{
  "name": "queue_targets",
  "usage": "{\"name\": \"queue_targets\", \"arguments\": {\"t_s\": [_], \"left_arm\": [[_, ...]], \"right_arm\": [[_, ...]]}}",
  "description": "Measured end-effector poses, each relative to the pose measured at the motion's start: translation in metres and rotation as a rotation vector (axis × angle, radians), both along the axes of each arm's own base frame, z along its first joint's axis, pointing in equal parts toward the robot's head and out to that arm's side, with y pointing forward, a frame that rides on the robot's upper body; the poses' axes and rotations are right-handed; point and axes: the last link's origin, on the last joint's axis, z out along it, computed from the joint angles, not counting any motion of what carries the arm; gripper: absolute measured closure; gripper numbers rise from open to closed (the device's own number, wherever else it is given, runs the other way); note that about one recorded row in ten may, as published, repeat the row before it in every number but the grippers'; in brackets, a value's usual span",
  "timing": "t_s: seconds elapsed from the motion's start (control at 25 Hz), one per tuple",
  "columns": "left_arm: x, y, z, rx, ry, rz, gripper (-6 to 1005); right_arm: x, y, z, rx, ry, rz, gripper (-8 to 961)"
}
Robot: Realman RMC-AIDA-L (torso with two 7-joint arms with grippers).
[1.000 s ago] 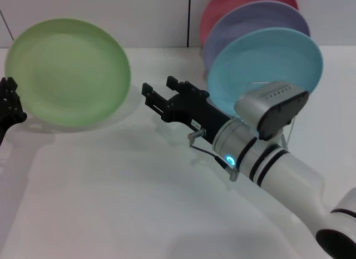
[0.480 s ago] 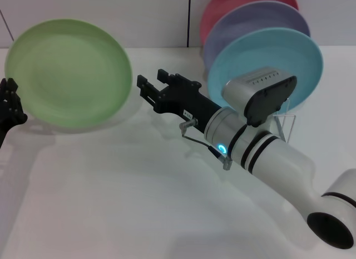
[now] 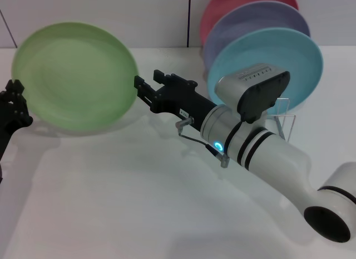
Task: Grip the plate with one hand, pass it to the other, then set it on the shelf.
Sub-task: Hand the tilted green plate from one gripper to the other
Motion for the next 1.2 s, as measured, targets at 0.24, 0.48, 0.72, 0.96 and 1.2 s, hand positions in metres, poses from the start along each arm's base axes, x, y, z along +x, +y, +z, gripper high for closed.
{"name": "queue_targets", "arguments": {"t_s": [0.24,0.48,0.72,0.96,1.2], "left_arm": [[0.0024,0.0008,-0.0025,-0.016,0.006,-0.013,922],[0.0041,0.0014,-0.0041,-0.025,0.011,-0.021,920],[0.0037,0.0004,-0.0052,-0.03,0.01,-0.018,918],[0.0036,-0.0002,-0.0058,-0.034,0.011,-0.019,916],[0.0042,-0.0018,-0.0063,-0.037,0.012,-0.028,914]], "right_arm": [[-0.0016,0.0026,-0.0017,-0.011,-0.013,-0.008,472],[-0.0031,0.0032,-0.0021,-0.013,-0.014,-0.008,471],[-0.0037,0.0032,-0.0022,-0.014,-0.013,-0.008,471],[-0.0039,0.0029,-0.0026,-0.016,-0.012,-0.009,483],[-0.0037,0.0022,-0.0029,-0.017,-0.011,-0.01,577]]}}
